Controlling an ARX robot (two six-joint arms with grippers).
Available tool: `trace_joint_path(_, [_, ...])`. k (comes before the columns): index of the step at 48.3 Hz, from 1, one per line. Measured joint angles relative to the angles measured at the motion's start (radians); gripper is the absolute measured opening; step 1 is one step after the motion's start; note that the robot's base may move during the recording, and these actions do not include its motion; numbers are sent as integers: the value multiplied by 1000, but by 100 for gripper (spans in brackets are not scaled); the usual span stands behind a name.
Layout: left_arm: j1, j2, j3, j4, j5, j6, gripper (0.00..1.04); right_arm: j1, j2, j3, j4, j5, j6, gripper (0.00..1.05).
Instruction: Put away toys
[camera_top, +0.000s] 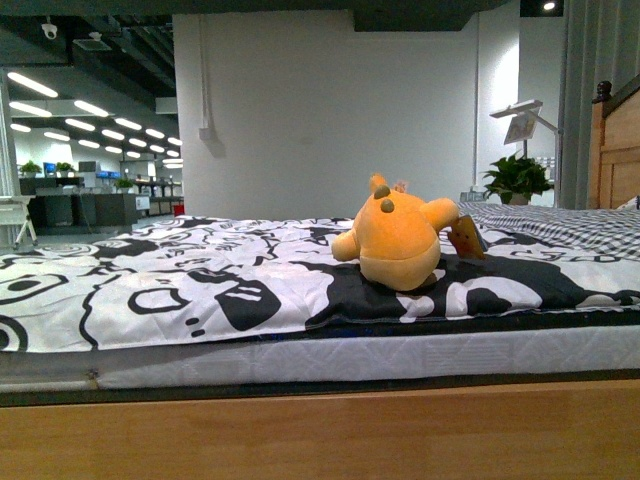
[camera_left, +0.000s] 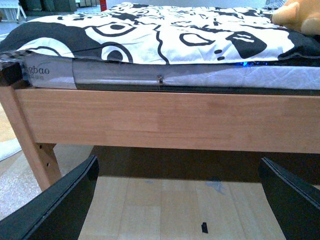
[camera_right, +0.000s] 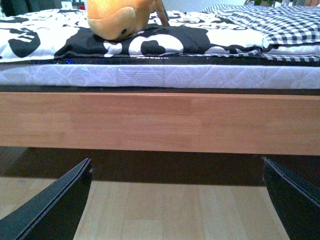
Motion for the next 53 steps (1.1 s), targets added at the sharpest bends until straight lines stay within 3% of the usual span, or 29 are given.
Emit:
trace_joint_path(35, [0, 0, 0, 0, 0, 0, 99, 0, 1, 0, 0, 0, 0, 104])
trace_joint_path(37, [0, 0, 0, 0, 0, 0, 99, -10, 8, 3, -13, -39, 20, 104])
trace_joint_path(40, [0, 0, 0, 0, 1, 0, 99, -100, 99, 35, -20, -222, 114, 104])
trace_joint_path(43, [0, 0, 0, 0, 0, 0, 99, -168, 182, 68, 51, -286, 158, 104])
trace_joint_path(48, [0, 0, 0, 0, 0, 0, 99, -245, 329, 143, 199, -327, 180, 104])
trace_joint_path(53, [0, 0, 0, 0, 0, 0, 99, -267, 467, 209, 317, -321, 189, 104])
